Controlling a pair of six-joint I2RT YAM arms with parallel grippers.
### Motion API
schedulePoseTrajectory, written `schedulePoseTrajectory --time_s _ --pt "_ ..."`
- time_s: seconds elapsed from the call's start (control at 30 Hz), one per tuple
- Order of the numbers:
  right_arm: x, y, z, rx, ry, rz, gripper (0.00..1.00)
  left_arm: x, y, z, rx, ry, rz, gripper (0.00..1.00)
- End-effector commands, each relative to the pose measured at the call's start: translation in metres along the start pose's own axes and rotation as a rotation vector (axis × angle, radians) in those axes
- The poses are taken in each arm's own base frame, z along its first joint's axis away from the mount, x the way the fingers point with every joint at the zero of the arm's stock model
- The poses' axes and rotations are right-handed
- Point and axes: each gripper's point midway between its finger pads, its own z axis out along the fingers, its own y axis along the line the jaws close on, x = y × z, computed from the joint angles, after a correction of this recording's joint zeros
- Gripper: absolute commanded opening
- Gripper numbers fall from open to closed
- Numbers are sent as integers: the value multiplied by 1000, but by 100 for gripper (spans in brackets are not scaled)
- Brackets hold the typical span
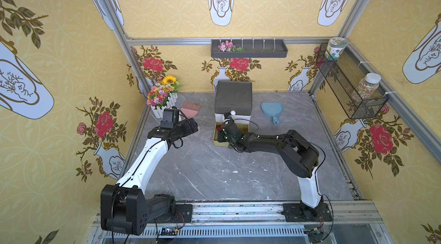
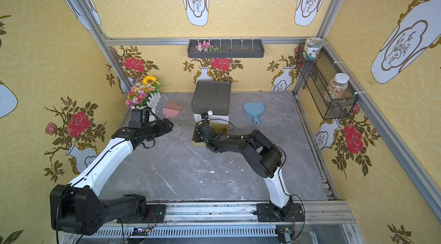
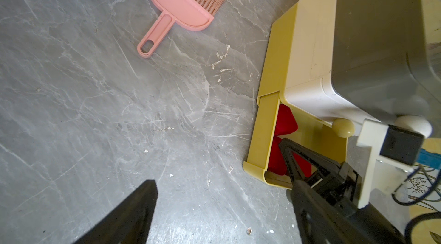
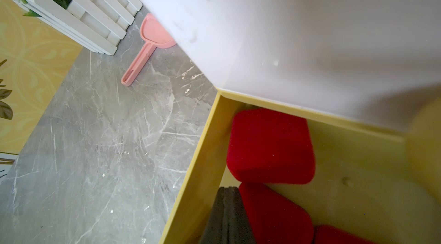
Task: Place the brooch boxes into the drawer by color
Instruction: Adjust the brooch box in the drawer, then close the drawer in the storage box.
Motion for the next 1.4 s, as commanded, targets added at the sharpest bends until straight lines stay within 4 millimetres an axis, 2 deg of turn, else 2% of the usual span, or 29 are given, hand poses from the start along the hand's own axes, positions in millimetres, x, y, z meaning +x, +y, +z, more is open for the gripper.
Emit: schedulePoseTrajectory --time_s 0.0,0.2,0.5,0.63,0.97,1.13,1.27,1.37 --pt "-3 -7 3 27 -6 -22 5 1 -2 2 16 3 4 93" --pt "5 -16 12 63 18 -67 5 0 -1 -1 10 -4 8 94" --pt "-2 -20 13 93 -2 -113 5 3 -1 2 10 7 7 94" --pt "-8 -14 10 75 -8 -121 8 2 -2 1 16 4 8 94" --pt "-21 24 -29 3 -49 -190 36 0 -4 0 27 -5 5 94" --pt "-24 43 -62 -45 -63 -205 51 -3 -4 -3 25 -18 10 95" --pt "-23 45 -94 -108 -53 -148 60 -1 -3 -1 27 -15 10 96" --pt "-11 43 -117 -159 -14 -98 67 0 -2 1 25 -13 9 96"
